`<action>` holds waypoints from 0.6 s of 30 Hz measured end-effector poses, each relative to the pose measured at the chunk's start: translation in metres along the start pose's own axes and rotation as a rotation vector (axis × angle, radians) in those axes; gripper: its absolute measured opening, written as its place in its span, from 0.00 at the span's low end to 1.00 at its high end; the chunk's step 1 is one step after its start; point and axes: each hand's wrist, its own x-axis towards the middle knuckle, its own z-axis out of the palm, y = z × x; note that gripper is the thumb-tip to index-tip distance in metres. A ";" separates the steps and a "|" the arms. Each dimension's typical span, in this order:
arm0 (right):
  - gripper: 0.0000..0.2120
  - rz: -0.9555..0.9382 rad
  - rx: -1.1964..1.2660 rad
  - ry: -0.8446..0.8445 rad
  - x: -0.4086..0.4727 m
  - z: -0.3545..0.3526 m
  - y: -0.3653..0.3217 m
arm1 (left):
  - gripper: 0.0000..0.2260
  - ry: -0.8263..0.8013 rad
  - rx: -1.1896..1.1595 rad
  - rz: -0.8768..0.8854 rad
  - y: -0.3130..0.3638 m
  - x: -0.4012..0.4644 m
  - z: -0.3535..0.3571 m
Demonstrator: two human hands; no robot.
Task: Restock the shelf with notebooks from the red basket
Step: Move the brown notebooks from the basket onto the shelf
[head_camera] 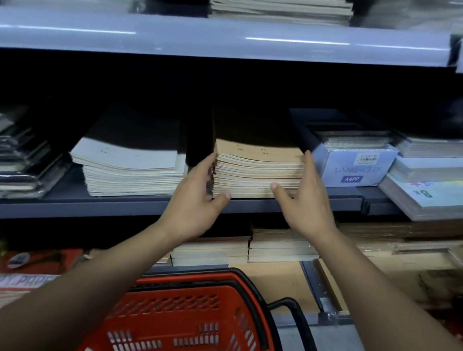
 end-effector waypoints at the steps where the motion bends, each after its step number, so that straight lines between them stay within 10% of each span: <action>1: 0.42 0.014 -0.012 0.006 -0.004 0.001 -0.002 | 0.33 -0.008 0.004 -0.006 0.000 -0.005 -0.003; 18: 0.37 0.003 -0.165 -0.117 -0.089 0.007 -0.027 | 0.33 0.022 -0.011 -0.125 0.004 -0.076 -0.042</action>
